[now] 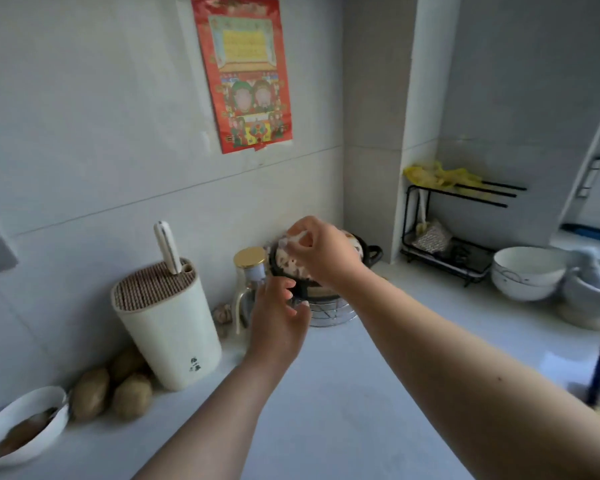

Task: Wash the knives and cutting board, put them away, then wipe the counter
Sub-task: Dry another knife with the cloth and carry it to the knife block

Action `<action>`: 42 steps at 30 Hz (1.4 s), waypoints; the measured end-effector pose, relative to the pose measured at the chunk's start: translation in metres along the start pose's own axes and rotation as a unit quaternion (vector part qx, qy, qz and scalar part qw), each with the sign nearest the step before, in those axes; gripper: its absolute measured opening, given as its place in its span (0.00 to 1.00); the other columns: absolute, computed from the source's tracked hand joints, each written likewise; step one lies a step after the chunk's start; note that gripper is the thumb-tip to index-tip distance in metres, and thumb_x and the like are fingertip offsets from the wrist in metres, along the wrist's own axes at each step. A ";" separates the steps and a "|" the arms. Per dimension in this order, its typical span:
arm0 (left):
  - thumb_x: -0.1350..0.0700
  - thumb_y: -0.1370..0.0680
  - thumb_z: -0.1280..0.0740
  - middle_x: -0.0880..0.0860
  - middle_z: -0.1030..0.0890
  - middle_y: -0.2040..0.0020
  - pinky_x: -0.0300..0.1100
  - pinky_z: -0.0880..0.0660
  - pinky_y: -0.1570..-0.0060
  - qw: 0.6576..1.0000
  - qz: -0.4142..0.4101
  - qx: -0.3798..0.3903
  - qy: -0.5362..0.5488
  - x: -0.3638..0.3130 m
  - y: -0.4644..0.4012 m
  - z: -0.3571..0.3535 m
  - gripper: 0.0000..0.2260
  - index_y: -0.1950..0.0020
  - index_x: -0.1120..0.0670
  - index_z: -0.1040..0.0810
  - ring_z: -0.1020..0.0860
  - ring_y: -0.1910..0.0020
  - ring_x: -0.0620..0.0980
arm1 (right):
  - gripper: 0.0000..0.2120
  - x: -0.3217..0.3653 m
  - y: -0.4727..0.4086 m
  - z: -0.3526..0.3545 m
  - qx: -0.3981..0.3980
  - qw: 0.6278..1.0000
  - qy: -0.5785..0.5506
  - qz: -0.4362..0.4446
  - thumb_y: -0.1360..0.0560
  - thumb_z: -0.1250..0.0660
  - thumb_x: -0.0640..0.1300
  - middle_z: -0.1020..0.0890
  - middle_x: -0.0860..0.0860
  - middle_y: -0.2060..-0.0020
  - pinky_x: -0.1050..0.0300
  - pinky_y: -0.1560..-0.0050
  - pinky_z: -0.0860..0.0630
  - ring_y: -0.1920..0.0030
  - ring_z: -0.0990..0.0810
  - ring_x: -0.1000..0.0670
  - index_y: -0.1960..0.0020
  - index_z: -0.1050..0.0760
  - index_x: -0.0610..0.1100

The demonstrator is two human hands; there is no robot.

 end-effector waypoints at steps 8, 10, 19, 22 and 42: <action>0.57 0.28 0.34 0.50 0.25 0.52 0.35 0.33 0.61 0.975 -0.101 0.190 0.048 -0.121 0.046 -0.110 0.10 0.47 0.53 0.26 0.25 0.60 0.45 | 0.08 -0.087 0.088 0.145 -0.133 0.984 0.004 -0.117 0.26 0.32 0.51 0.18 0.50 0.66 0.48 0.56 0.20 0.62 0.17 0.47 0.62 0.26 0.51; 0.57 0.26 0.34 0.50 0.25 0.50 0.36 0.30 0.58 0.962 -0.131 0.232 0.062 -0.151 0.062 -0.137 0.09 0.47 0.51 0.26 0.26 0.62 0.41 | 0.10 -0.113 0.113 0.179 -0.156 0.976 0.022 -0.153 0.25 0.33 0.52 0.18 0.49 0.67 0.48 0.57 0.20 0.62 0.17 0.47 0.62 0.26 0.49; 0.54 0.25 0.34 0.50 0.24 0.49 0.43 0.22 0.58 0.899 -0.137 0.400 0.115 -0.258 0.144 -0.238 0.05 0.50 0.49 0.25 0.23 0.56 0.44 | 0.11 -0.243 0.237 0.305 -0.224 0.903 0.091 -0.356 0.25 0.34 0.54 0.17 0.49 0.65 0.51 0.57 0.21 0.61 0.17 0.46 0.62 0.27 0.50; 0.52 0.25 0.34 0.48 0.23 0.50 0.48 0.20 0.54 0.875 -0.131 0.455 0.104 -0.279 0.170 -0.263 0.06 0.49 0.49 0.25 0.23 0.53 0.46 | 0.11 -0.282 0.280 0.329 -0.224 0.872 0.103 -0.423 0.26 0.34 0.54 0.17 0.47 0.62 0.49 0.54 0.20 0.59 0.18 0.45 0.57 0.24 0.46; 0.51 0.33 0.22 0.48 0.24 0.42 0.38 0.25 0.45 0.778 -0.056 0.614 0.123 -0.308 0.260 -0.348 0.32 0.33 0.50 0.33 0.24 0.45 0.44 | 0.13 -0.355 0.373 0.367 -0.021 0.878 0.013 -0.477 0.29 0.28 0.51 0.28 0.52 0.68 0.59 0.69 0.35 0.68 0.31 0.53 0.63 0.30 0.46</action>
Point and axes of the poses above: each hand's wrist, its own y-axis away from the middle knuckle, its own z-axis out of the back of the hand, x = y × z, the point moved 1 cm from there along -y, towards the middle knuckle
